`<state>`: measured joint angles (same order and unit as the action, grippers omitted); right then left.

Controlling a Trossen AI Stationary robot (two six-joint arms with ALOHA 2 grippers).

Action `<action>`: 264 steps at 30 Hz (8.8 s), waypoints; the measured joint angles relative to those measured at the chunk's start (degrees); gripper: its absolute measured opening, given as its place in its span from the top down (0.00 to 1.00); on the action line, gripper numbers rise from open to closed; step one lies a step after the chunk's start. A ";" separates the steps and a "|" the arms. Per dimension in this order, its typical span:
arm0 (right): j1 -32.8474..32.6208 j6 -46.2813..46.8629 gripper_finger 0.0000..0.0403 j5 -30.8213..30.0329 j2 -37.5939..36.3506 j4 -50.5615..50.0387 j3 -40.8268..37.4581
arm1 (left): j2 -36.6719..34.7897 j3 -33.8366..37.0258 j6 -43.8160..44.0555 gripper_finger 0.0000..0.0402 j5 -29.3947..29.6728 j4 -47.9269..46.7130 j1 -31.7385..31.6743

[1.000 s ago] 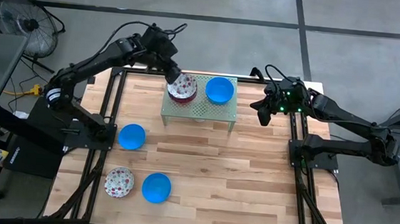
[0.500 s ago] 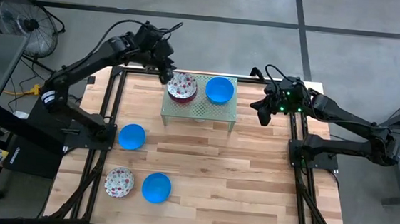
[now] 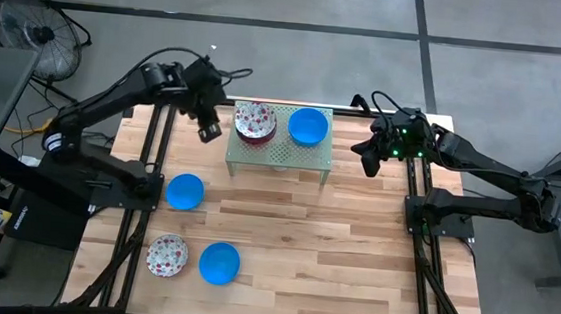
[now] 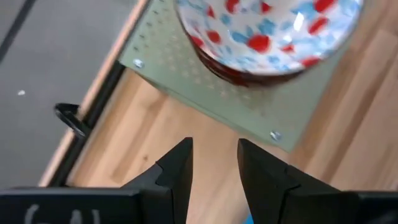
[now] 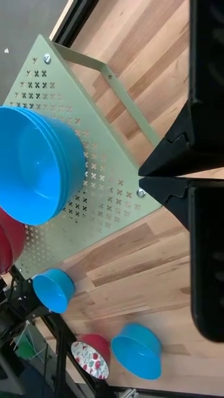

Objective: Pick & Place Mini bowls
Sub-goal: Stack the blue bowl on the blue bowl on the shelf

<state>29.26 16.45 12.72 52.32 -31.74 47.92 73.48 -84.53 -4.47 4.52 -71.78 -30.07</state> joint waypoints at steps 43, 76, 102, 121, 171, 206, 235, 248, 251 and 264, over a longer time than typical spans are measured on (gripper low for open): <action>-0.02 4.13 1.00 0.50 -12.22 -11.08 0.00 | -24.25 46.14 -12.22 0.70 -23.87 17.21 0.47; -0.04 -0.46 1.00 4.41 -12.22 -11.30 0.00 | -10.45 46.12 -9.21 0.66 -11.39 8.52 0.46; -0.04 -1.75 1.00 4.43 -12.22 -11.33 0.00 | 1.60 46.07 -8.59 0.70 -9.47 12.91 0.46; -0.04 0.07 1.00 7.71 -12.27 -11.38 0.00 | 0.89 46.05 -6.61 0.99 -12.01 12.99 0.49; -0.19 -14.29 0.66 9.87 -12.62 20.23 0.00 | 6.28 -1.65 -19.30 1.00 34.83 63.42 19.24; -16.20 -45.02 0.48 -34.05 10.38 63.49 0.00 | 18.63 -1.53 -32.77 1.00 31.45 93.61 19.17; -16.04 -39.57 0.97 -45.96 10.71 66.22 0.01 | 18.50 -1.62 -33.90 0.94 25.67 90.87 19.24; -15.98 -36.61 1.00 -45.38 10.58 64.84 0.04 | 18.50 -1.60 -40.49 0.65 17.61 91.20 19.38; -15.98 -36.61 1.00 -45.35 10.58 64.42 0.04 | 18.50 -1.60 -43.39 0.59 16.47 91.28 19.35; -12.16 -24.81 1.00 -40.72 10.50 45.95 4.83 | 16.71 -6.06 -57.33 0.52 17.79 85.58 19.76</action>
<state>17.09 -8.36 -28.00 62.82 14.21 52.75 90.19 -90.59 -61.80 22.30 13.80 -10.31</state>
